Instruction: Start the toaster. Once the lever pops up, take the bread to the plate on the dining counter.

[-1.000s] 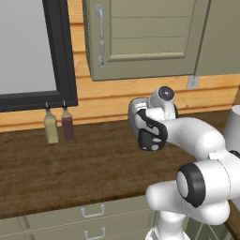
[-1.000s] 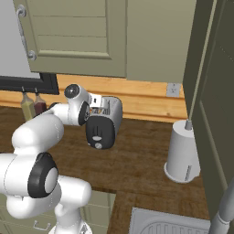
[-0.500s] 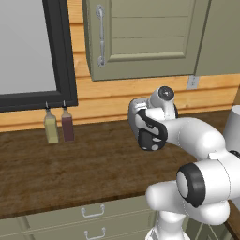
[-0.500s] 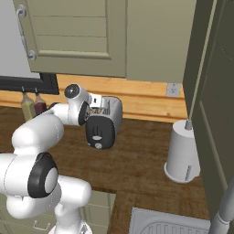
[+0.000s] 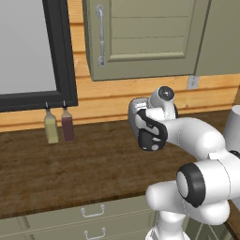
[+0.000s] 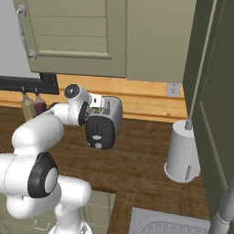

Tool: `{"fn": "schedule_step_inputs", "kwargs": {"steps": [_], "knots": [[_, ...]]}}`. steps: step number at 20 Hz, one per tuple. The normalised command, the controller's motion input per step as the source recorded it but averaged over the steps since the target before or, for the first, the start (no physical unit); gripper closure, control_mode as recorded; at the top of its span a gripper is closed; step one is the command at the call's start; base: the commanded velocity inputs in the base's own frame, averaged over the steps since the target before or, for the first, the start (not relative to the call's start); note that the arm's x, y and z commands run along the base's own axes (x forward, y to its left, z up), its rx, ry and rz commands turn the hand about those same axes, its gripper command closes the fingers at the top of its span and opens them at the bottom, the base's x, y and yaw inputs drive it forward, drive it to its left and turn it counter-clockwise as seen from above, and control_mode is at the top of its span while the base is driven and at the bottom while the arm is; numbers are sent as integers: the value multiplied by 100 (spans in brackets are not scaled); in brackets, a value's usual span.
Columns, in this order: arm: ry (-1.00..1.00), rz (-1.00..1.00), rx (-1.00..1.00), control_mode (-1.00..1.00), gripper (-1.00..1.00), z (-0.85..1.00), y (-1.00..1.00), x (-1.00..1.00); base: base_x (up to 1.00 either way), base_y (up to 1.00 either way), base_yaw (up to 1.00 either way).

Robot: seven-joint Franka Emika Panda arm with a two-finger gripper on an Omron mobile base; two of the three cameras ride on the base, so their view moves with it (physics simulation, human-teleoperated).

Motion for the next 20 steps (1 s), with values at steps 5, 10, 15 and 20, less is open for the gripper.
{"fn": "schedule_step_inputs", "kwargs": {"steps": [5,10,15,20], "knots": [[0,0,0,-100,-100,0,0,0,0,0,0],[0,0,0,-100,-100,0,0,0,0,0,0],[0,0,0,-100,-100,0,0,0,0,0,0],[0,0,0,-100,-100,0,0,0,0,0,0]]}}
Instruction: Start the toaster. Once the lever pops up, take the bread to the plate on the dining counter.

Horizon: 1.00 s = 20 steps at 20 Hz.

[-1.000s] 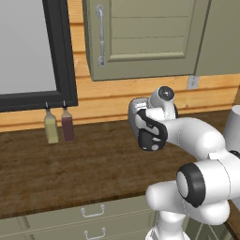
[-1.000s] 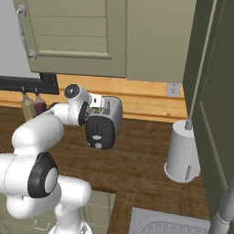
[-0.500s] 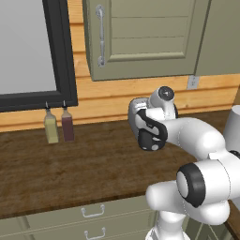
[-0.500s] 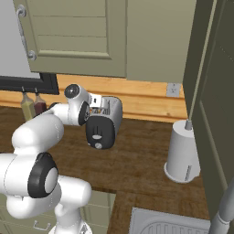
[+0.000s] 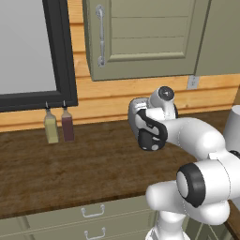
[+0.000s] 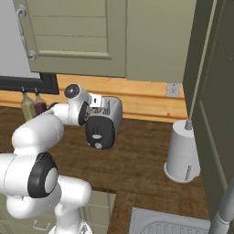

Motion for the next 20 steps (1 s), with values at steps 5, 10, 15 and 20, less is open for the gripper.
{"fn": "schedule_step_inputs", "kwargs": {"steps": [5,10,15,20], "knots": [[0,0,0,-100,-100,0,0,0,0,0,0],[0,0,0,-100,-100,0,0,0,0,0,0],[0,0,0,-100,-100,0,0,0,0,0,0],[0,0,0,-100,-100,0,0,0,0,0,0]]}}
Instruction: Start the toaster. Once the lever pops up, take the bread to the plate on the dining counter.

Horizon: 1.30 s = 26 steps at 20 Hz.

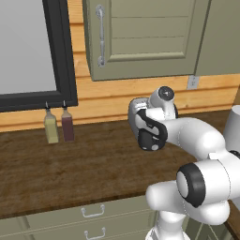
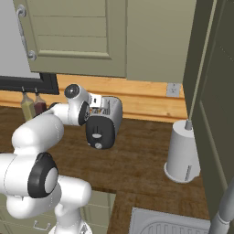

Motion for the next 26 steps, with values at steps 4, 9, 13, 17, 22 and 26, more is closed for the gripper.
{"fn": "schedule_step_inputs", "kwargs": {"steps": [4,9,13,17,22,26], "knots": [[0,0,0,-100,-100,0,0,0,0,0,0],[0,0,0,-100,-100,0,0,0,0,0,0],[0,0,0,-100,-100,0,0,0,0,0,0],[0,0,0,-100,-100,0,0,0,0,0,0],[0,0,0,-100,-100,0,0,0,0,0,0],[0,0,0,-100,-100,0,0,0,0,0,0]]}}
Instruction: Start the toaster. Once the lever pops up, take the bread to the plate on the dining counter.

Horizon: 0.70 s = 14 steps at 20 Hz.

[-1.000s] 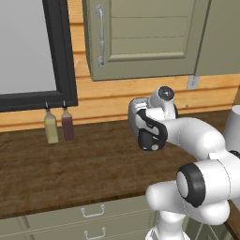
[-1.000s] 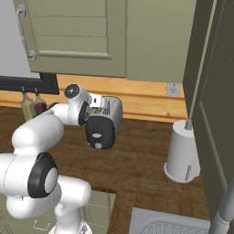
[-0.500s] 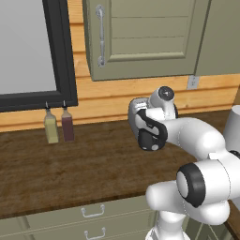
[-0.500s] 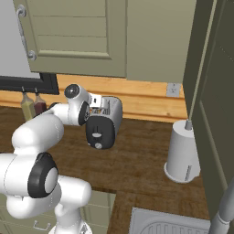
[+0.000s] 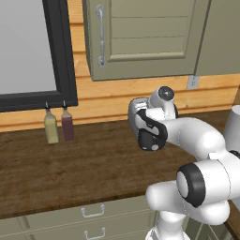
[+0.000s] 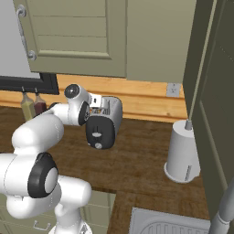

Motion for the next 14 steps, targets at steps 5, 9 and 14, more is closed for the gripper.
{"fn": "schedule_step_inputs", "kwargs": {"steps": [5,9,14], "knots": [[0,0,0,-100,-100,0,0,0,0,0,0],[0,0,0,-100,-100,0,0,0,0,0,0],[0,0,0,-100,-100,0,0,0,0,0,0]]}}
